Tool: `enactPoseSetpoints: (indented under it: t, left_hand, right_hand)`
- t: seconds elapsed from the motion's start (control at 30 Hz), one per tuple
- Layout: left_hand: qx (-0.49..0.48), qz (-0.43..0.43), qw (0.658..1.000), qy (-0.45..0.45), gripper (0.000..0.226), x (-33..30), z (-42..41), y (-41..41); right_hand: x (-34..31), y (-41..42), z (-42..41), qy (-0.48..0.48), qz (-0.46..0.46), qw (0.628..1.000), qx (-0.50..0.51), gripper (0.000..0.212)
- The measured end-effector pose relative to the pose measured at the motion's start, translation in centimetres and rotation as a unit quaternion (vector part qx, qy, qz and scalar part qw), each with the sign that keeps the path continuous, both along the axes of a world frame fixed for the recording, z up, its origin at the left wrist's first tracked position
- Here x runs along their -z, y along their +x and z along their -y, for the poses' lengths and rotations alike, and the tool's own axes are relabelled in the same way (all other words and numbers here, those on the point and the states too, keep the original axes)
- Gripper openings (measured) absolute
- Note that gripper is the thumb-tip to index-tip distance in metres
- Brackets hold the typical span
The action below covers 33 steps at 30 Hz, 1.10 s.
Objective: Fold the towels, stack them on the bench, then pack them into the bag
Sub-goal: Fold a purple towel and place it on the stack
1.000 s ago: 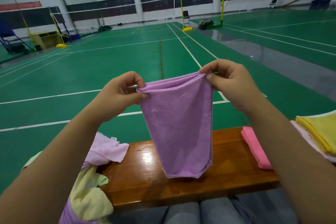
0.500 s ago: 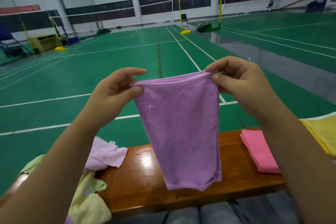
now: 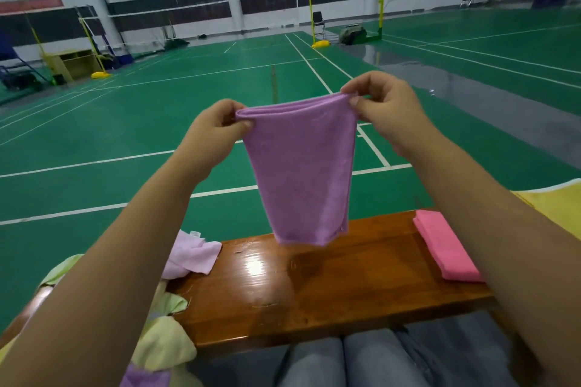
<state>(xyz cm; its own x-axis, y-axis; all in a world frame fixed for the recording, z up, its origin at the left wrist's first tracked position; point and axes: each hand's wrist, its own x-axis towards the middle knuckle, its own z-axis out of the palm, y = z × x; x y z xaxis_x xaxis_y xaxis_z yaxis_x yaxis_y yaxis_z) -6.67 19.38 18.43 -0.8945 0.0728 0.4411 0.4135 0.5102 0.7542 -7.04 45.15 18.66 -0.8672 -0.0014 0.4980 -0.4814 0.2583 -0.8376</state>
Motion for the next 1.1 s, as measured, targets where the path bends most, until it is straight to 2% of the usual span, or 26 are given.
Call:
enactPoseSetpoints:
  t: [0.07, 0.17, 0.27, 0.43, 0.5, 0.57, 0.67, 0.73, 0.83, 0.93, 1.0, 1.1]
  left_hand:
    - [0.068, 0.018, 0.995, 0.065, 0.021, 0.3, 0.2, 1.9]
    - [0.126, 0.061, 0.985, 0.099, 0.019, 3.4, 0.5, 5.1]
    - [0.154, 0.154, 0.966, 0.141, 0.011, 9.5, 0.9, 7.9]
    - [0.147, 0.330, 0.924, 0.130, 0.013, 19.2, 1.3, 12.1]
    - [0.151, 0.383, 0.902, 0.129, 0.023, 20.7, 1.4, 13.1]
    - [0.150, 0.398, 0.895, 0.133, 0.026, 21.0, 1.2, 13.0]
    - [0.092, 0.392, 0.901, 0.159, 0.006, 20.5, 0.5, 11.1]
    - [0.047, 0.370, 0.921, 0.109, 0.005, 20.3, -0.2, 8.9]
    - [-0.014, 0.367, 0.928, 0.067, 0.010, 21.3, -1.1, 5.0]
    - [-0.055, 0.380, 0.923, -0.005, 0.015, 23.9, -1.3, 1.1]
    - [-0.093, 0.381, 0.920, -0.030, 0.015, 25.2, -0.9, -1.0]
    - [-0.151, 0.333, 0.924, -0.111, 0.014, 26.0, 0.2, -3.2]
  right_hand:
    - [0.4, 1.3, -0.6, -0.022, -0.012, 0.999, -0.031, 0.029]
    - [3.3, 3.9, -1.6, -0.037, 0.021, 0.995, -0.090, 0.027]
    - [9.0, 6.4, -2.1, -0.039, 0.113, 0.985, -0.124, 0.026]
    - [19.2, 10.8, -2.7, 0.014, 0.304, 0.940, -0.155, 0.023]
    - [21.1, 11.9, -3.0, 0.012, 0.349, 0.922, -0.165, 0.018]
    - [21.7, 11.7, -3.2, -0.002, 0.368, 0.914, -0.169, 0.017]
    - [21.9, 9.5, -2.7, -0.010, 0.356, 0.926, -0.122, 0.020]
    - [22.0, 7.0, -2.0, 0.008, 0.331, 0.941, -0.073, 0.023]
    - [23.1, 3.2, -0.7, 0.039, 0.306, 0.951, -0.018, 0.024]
    - [25.1, 0.2, 0.6, 0.129, 0.310, 0.942, 0.012, 0.020]
    - [26.2, -0.4, 1.2, 0.177, 0.311, 0.933, 0.027, 0.026]
    - [27.1, 0.1, 1.6, 0.207, 0.289, 0.932, 0.069, 0.032]
